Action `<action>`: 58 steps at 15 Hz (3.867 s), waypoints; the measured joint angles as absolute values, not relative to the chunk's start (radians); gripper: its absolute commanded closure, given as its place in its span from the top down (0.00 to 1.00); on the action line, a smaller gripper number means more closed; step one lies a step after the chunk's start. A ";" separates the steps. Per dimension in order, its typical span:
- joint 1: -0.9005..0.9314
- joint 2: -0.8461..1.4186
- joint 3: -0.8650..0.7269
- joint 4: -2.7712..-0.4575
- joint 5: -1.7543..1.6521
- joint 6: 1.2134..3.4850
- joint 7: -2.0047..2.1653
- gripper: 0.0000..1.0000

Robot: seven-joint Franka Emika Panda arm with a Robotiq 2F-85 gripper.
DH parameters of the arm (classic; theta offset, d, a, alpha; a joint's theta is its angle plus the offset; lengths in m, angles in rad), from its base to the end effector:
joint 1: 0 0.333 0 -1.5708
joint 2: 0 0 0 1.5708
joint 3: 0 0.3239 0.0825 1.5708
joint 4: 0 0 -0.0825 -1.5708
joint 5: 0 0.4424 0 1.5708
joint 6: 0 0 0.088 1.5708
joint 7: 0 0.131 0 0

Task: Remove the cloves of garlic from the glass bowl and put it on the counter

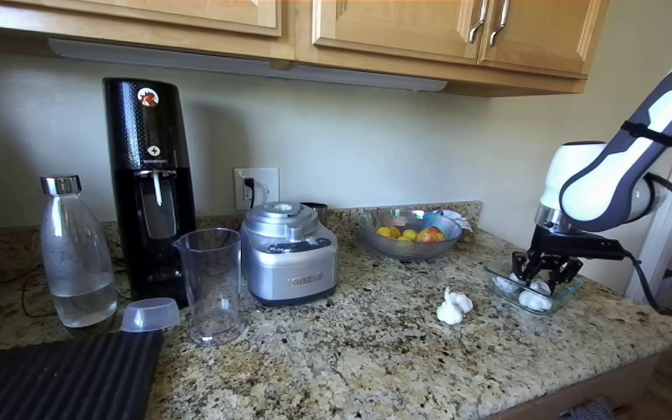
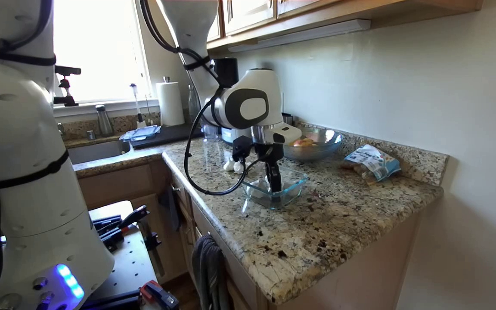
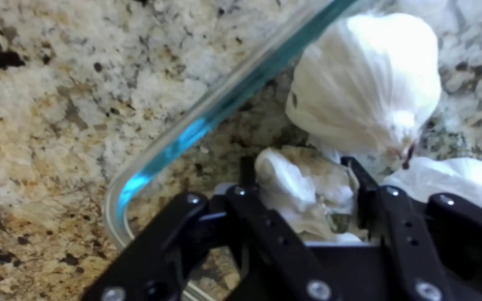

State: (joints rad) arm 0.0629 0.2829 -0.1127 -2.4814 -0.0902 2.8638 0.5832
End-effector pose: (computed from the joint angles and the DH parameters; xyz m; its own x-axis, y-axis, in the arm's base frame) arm 0.5094 -0.0254 0.1193 0.8512 -0.5119 0.1164 -0.5154 -0.8569 0.0006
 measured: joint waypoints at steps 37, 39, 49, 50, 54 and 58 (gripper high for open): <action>0.245 0.344 0.124 -2.246 -0.165 2.831 0.610 0.23; 0.260 0.390 0.121 -2.213 -0.146 2.831 0.587 0.23; 0.297 0.356 0.075 -2.211 -0.087 2.808 0.531 1.00; 0.297 0.341 0.068 -2.219 -0.086 2.794 0.531 1.00; 0.296 0.272 0.019 -2.252 -0.092 2.733 0.540 1.00; 0.286 0.216 -0.042 -2.281 -0.139 2.685 0.602 1.00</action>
